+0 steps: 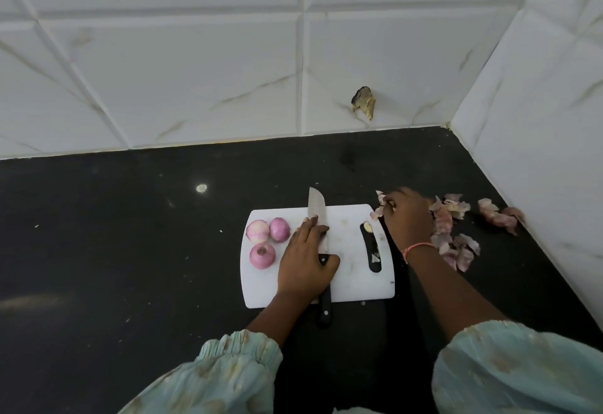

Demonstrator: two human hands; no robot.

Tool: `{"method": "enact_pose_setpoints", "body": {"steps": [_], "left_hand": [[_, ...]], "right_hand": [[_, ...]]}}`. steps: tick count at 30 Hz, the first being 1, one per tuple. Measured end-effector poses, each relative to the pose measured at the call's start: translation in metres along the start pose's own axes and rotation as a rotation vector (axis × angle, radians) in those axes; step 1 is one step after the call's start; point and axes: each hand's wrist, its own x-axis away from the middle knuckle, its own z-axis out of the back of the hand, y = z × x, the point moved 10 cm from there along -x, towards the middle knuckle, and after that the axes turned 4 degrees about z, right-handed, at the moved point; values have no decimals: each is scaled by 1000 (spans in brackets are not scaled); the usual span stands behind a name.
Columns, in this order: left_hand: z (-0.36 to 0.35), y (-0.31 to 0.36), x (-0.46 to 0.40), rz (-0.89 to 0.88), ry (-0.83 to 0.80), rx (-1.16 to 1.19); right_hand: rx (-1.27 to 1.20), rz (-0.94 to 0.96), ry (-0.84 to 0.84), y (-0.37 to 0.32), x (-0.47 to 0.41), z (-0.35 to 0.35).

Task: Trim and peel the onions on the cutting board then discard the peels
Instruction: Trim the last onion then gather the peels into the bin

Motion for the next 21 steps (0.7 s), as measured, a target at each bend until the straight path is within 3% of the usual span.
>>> {"method": "enact_pose_setpoints", "body": {"steps": [2, 6, 9, 21], "left_hand": [[-1, 1, 0, -7, 2, -1], [-3, 0, -1, -15, 0, 4], [-5, -1, -3, -27, -12, 10], [27, -25, -8, -27, 14, 94]], "right_hand": [[-89, -143, -1, 3, 17, 15], [-84, -342, -279, 3, 57, -3], [-33, -418, -373, 5, 72, -11], [-60, -266, -211, -48, 61, -6]]}}
